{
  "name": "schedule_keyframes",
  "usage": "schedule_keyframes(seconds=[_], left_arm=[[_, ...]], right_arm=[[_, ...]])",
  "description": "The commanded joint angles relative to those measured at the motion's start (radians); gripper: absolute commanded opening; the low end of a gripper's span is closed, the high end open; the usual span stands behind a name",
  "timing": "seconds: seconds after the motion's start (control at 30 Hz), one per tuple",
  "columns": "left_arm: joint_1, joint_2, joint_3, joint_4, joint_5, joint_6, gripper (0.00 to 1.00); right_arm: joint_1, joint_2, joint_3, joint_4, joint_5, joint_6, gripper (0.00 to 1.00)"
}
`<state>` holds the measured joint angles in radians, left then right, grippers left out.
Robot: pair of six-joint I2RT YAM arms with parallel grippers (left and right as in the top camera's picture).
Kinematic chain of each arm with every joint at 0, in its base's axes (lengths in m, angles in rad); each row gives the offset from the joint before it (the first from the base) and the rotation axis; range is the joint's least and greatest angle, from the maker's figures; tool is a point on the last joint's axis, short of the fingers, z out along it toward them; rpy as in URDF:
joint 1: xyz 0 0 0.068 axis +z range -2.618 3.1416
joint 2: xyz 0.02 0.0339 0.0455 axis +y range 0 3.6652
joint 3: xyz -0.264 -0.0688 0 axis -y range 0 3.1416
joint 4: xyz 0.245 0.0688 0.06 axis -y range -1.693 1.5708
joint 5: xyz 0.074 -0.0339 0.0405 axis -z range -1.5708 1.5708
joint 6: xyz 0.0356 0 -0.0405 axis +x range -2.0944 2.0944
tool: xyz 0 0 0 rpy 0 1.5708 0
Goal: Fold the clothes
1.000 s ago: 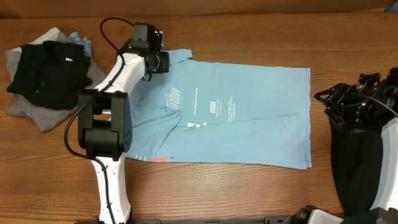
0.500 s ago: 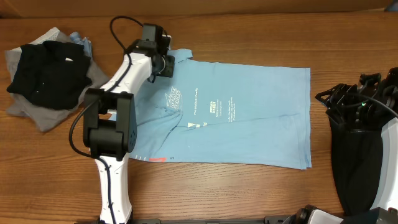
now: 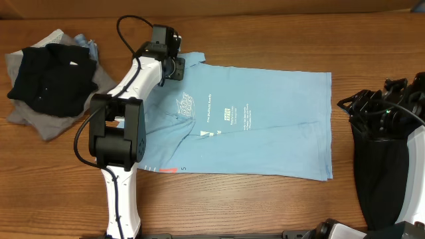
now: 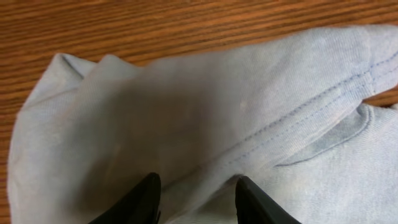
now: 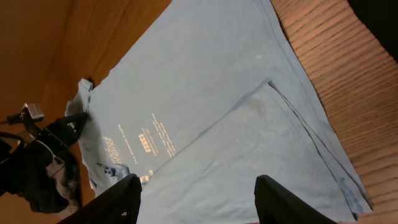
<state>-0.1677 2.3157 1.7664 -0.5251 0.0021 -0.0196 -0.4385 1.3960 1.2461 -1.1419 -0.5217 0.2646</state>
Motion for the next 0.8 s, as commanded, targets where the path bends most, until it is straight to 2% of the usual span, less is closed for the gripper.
schedule_keyframes(seconds=[0.0, 0.17, 0.4, 0.67, 0.77], left_arm=[[0.005, 0.019, 0.024, 0.009, -0.023, -0.002, 0.41], [0.005, 0.019, 0.021, 0.01, -0.035, 0.046, 0.39], [0.006, 0.056, 0.02, 0.007, -0.036, 0.04, 0.34], [0.006, 0.061, 0.036, 0.019, -0.034, 0.011, 0.16], [0.005, 0.056, 0.054, 0.005, -0.031, 0.012, 0.13]], right_arm=[[0.001, -0.014, 0.018, 0.003, 0.005, -0.008, 0.62], [0.001, -0.014, 0.018, 0.003, 0.007, -0.008, 0.62], [0.001, -0.014, 0.018, -0.001, 0.009, -0.007, 0.62], [0.001, -0.014, 0.018, -0.008, 0.009, -0.008, 0.62], [0.001, -0.014, 0.018, -0.008, 0.009, -0.008, 0.62]])
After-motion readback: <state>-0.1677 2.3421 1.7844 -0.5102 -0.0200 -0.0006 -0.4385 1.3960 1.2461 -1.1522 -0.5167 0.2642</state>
